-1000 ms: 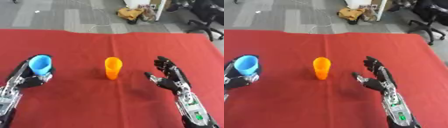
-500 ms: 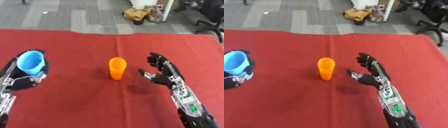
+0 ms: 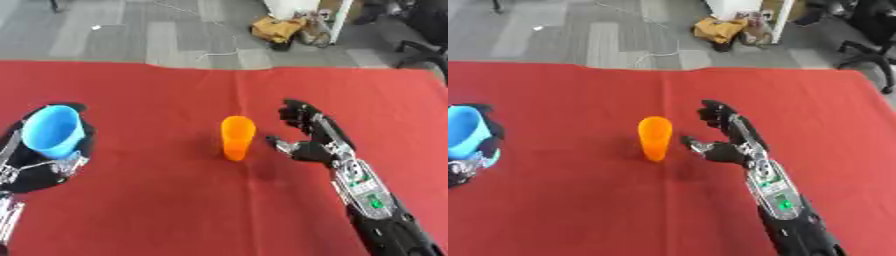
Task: Pour the contents of one cup into another cup.
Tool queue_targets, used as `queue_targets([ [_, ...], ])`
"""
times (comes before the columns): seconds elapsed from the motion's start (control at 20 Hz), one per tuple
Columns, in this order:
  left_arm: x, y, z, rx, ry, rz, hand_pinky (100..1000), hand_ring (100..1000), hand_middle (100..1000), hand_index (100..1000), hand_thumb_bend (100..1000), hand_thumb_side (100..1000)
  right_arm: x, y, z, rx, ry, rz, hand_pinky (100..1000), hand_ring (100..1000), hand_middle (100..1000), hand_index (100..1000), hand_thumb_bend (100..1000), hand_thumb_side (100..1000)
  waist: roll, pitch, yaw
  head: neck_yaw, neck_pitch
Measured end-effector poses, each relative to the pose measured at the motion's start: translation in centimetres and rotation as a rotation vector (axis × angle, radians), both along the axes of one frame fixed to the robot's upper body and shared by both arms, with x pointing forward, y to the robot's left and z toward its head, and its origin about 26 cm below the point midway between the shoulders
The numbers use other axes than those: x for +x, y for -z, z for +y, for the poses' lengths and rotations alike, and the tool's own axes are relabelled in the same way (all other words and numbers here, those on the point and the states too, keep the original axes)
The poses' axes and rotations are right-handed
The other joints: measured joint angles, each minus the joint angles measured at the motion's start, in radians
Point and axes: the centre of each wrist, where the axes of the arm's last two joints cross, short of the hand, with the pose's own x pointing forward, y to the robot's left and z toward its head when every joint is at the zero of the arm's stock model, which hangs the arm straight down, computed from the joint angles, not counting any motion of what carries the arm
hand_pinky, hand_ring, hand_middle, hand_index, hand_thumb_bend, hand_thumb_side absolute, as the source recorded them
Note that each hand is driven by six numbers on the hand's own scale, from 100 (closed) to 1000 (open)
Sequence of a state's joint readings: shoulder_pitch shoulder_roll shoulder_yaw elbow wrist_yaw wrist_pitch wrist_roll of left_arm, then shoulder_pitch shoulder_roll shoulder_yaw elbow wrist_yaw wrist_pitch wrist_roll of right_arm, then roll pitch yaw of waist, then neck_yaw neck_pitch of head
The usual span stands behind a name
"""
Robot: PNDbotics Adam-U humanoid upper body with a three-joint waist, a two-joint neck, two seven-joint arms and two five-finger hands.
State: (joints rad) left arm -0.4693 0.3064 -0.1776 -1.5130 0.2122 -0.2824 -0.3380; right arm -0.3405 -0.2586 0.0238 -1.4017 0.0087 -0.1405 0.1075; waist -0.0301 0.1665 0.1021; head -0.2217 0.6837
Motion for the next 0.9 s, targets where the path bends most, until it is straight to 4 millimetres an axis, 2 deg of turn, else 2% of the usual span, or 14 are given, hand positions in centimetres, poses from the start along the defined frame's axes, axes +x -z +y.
queue_targets([
  [0.05, -0.1, -0.1, -0.1, -0.004, 0.007, -0.002, 611, 598, 420, 766, 100, 100, 0.1, 0.0, 0.1, -0.004, -0.008, 0.002, 880, 824, 745, 889, 524, 100, 0.001, 0.0, 0.001, -0.001, 0.0],
  [0.55, -0.8, -0.9, -1.6, -0.039, 0.072, -0.002, 622, 600, 422, 768, 100, 100, 1.1, 0.5, 1.0, -0.028, -0.061, 0.018, 879, 823, 744, 888, 530, 100, 0.016, -0.001, 0.024, -0.018, 0.0],
  [0.6, -0.8, -1.0, -1.6, -0.041, 0.077, -0.004, 623, 601, 423, 768, 115, 100, 1.2, 0.6, 1.0, -0.027, -0.063, 0.021, 879, 823, 743, 888, 560, 100, 0.016, -0.001, 0.028, -0.018, 0.0],
  [0.65, -0.9, -1.1, -1.7, -0.042, 0.081, -0.005, 623, 601, 423, 768, 100, 100, 1.3, 0.7, 1.1, -0.029, -0.066, 0.023, 879, 823, 744, 888, 530, 100, 0.016, -0.001, 0.029, -0.019, 0.0],
  [0.9, -1.1, -1.3, -2.2, -0.047, 0.106, -0.005, 627, 603, 425, 770, 100, 100, 1.6, 1.0, 1.7, -0.032, -0.09, 0.03, 879, 822, 743, 887, 531, 100, 0.018, -0.002, 0.034, -0.022, 0.0],
])
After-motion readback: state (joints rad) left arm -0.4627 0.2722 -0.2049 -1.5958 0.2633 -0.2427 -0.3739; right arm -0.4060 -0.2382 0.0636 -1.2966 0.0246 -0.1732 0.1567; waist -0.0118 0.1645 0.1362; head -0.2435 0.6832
